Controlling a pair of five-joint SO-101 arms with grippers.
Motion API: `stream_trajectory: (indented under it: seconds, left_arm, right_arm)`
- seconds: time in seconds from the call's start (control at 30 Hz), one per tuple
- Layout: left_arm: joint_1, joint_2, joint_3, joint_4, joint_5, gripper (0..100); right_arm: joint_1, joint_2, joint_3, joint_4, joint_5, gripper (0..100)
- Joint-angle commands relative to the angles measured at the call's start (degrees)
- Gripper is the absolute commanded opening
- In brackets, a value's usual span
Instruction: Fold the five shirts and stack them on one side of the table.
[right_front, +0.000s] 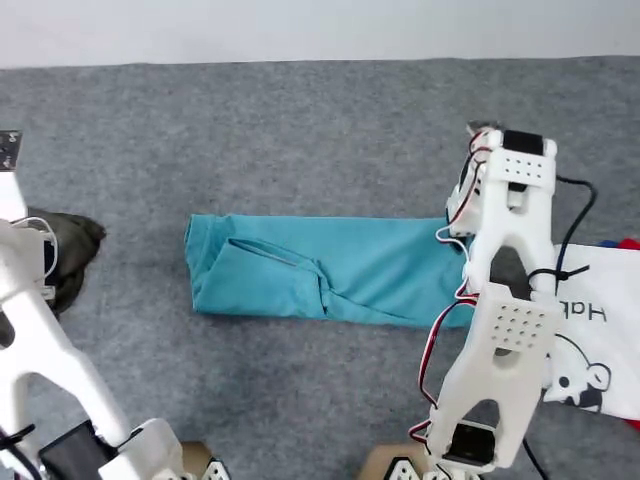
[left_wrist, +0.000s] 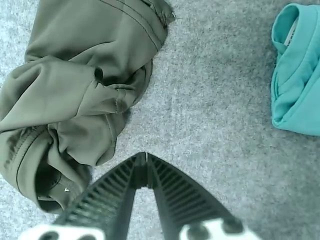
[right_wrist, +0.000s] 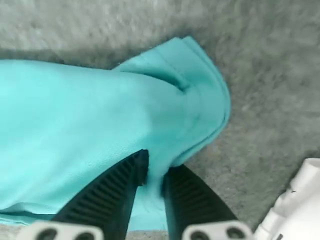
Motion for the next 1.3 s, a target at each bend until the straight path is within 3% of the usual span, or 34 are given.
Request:
stream_trajectory:
  seconds: [0.0,0.57,0.87,1.1,1.27]
  left_arm:
    - [0.18,-2.02,-0.31,1.67,-0.35,1]
    - [0.35,-1.85,-0.22,1.67,-0.35,1]
    - [0.44,-1.85,2.07,1.67,-0.35,1]
    - [0.44,-2.20,2.95,1.67,-0.44,1]
    - [0.44,-2.11,3.03,1.67,-0.44,1]
  right_arm:
    - [-1.01,-0.57,-5.19,0.57,0.26,2.2]
    - [-5.23,-0.22,-5.80,-11.74,0.44,2.4]
    - [-8.04,1.27,-5.71,-12.26,0.44,2.7]
    - [-6.37,1.54,-5.71,-12.09,0.44,2.8]
    - [-4.62,1.54,-5.71,-11.65,0.44,11.4]
